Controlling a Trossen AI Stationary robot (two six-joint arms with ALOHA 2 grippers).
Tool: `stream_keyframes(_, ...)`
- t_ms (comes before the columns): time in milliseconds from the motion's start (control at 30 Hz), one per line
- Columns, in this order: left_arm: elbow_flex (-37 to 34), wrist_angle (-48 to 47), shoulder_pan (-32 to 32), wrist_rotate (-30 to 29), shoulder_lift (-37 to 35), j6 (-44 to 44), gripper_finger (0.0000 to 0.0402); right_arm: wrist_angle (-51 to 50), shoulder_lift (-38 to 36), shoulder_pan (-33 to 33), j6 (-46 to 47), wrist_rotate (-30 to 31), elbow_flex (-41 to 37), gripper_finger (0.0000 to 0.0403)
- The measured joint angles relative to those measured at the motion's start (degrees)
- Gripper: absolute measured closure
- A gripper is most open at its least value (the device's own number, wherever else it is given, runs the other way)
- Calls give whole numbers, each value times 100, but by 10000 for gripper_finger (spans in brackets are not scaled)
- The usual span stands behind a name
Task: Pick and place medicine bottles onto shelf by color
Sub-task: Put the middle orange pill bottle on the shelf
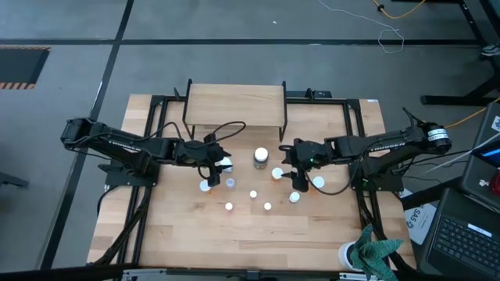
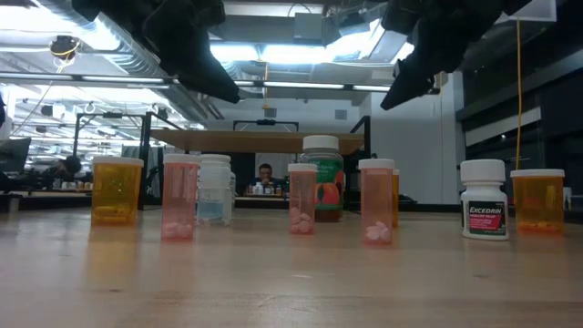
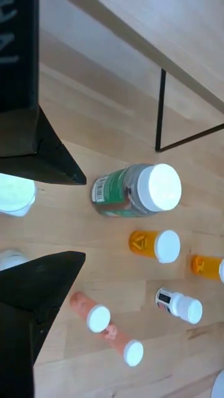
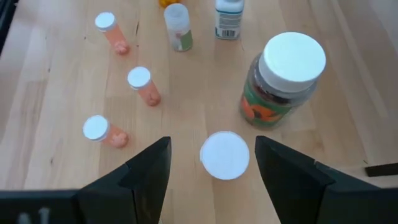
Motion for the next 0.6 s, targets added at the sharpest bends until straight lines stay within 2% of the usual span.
stream_keyframes(400, -7, 7, -13, 0, 0, 2, 221, 292, 1156, 0, -565, 92, 0, 166)
stream_keyframes(600, -7, 4, -13, 0, 0, 4, 221, 652, 1482, 0, -629, 98, 0, 166)
